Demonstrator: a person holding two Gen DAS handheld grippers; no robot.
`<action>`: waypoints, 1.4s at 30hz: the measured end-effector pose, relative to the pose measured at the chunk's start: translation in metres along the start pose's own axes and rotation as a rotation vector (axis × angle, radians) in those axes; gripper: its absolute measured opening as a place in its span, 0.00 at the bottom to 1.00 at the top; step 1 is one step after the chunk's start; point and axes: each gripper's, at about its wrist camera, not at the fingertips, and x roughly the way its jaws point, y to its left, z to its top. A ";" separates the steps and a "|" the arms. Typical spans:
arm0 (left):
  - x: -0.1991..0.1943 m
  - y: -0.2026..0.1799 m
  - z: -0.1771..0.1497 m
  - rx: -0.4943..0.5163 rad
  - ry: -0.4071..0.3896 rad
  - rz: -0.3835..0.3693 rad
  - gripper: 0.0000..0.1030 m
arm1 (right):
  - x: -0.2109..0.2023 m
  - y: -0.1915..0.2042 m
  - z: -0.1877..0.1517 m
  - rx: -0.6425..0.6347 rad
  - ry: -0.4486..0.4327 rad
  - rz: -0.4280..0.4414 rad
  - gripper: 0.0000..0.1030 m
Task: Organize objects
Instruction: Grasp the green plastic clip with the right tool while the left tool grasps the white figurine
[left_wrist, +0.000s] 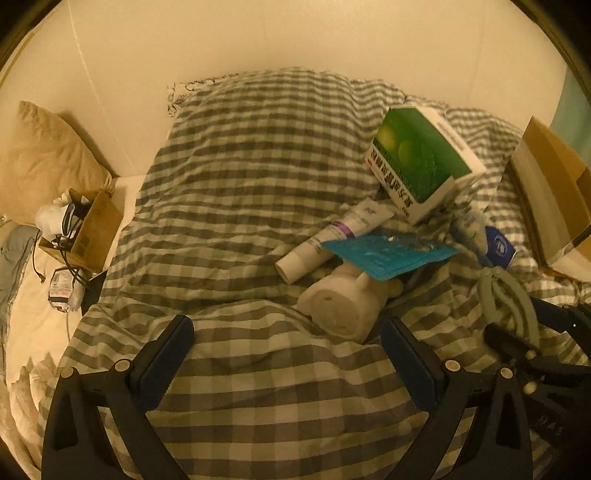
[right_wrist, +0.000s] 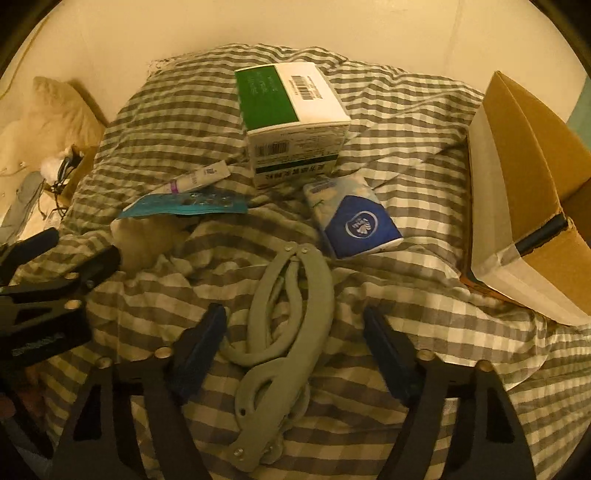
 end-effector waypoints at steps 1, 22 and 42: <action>0.001 -0.002 0.000 0.008 0.004 0.002 1.00 | -0.001 0.002 -0.001 -0.008 -0.003 0.004 0.45; 0.039 -0.031 0.012 0.099 0.055 -0.130 0.63 | -0.025 -0.002 0.002 -0.022 -0.079 0.019 0.18; -0.062 -0.040 -0.009 0.108 -0.023 -0.179 0.51 | -0.106 -0.015 -0.004 -0.018 -0.208 0.026 0.09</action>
